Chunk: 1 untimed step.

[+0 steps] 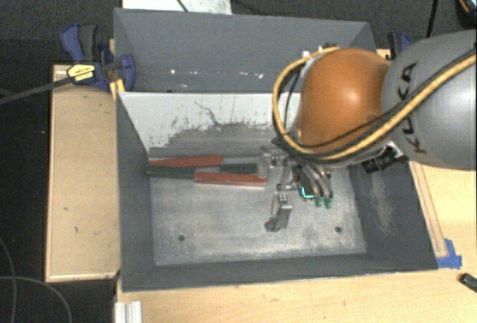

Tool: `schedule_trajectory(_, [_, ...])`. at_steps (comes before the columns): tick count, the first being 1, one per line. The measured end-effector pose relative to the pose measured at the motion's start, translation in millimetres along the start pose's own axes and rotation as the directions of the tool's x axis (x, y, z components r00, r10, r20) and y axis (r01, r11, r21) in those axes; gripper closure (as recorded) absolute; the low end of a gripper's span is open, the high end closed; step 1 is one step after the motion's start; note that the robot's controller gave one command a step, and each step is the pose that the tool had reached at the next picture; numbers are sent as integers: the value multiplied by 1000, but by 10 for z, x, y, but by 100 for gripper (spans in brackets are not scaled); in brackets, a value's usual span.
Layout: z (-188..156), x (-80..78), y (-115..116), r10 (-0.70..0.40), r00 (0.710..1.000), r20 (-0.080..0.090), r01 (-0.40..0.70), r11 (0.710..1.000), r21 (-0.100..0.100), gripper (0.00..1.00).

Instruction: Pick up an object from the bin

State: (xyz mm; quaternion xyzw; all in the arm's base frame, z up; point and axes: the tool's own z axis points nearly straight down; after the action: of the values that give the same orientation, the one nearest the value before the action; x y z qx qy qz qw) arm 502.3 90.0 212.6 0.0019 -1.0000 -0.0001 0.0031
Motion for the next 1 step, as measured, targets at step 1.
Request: schedule_trajectory(1, [1439, -812, -234, -81, 997, 7, 81, 997, 1, 0])
